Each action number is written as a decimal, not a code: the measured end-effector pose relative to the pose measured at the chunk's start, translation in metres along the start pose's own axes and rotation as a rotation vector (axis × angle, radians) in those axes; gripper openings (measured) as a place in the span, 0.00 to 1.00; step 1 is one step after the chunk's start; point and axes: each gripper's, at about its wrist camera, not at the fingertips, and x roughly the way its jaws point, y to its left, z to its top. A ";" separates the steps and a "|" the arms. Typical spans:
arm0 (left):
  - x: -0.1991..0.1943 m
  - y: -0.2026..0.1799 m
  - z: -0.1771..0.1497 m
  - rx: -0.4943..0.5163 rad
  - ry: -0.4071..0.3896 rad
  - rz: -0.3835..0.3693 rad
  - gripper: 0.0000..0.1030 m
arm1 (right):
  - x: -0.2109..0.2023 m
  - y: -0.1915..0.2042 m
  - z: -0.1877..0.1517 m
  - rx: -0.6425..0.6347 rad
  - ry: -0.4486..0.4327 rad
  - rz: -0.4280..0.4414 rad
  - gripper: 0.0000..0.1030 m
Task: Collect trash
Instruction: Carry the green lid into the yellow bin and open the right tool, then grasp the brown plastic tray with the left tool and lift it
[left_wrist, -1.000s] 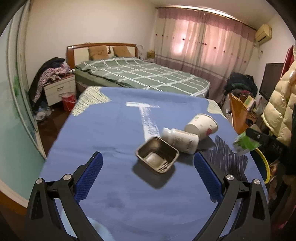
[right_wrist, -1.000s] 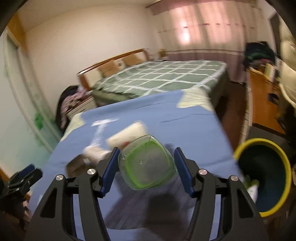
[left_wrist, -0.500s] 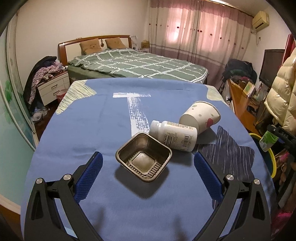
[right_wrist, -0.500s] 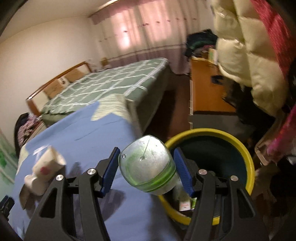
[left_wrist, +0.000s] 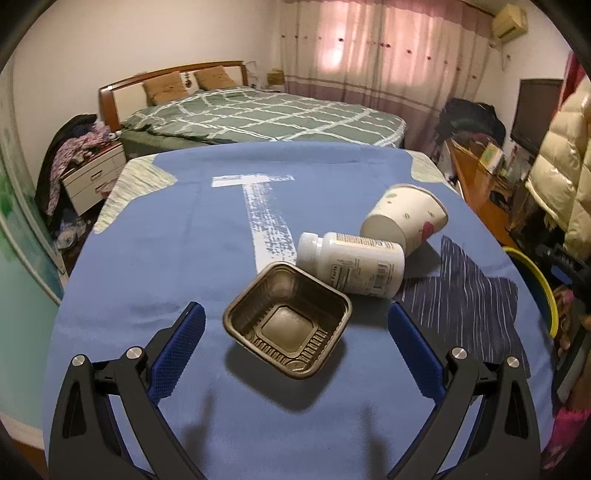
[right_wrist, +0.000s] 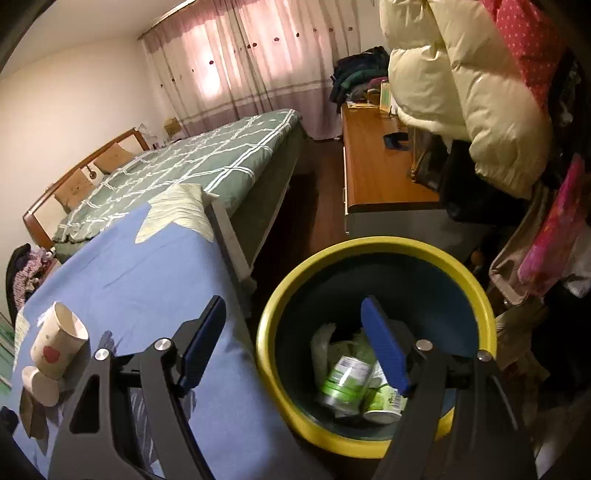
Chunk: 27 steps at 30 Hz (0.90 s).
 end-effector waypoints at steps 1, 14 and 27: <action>0.002 0.000 0.000 0.008 0.005 -0.005 0.94 | 0.000 0.000 0.000 0.000 -0.001 -0.002 0.71; 0.035 0.002 0.009 0.079 0.062 0.006 0.94 | 0.003 0.004 0.000 0.003 0.012 0.016 0.72; 0.064 0.012 0.011 0.069 0.126 0.003 0.84 | 0.005 0.006 -0.001 0.002 0.018 0.034 0.73</action>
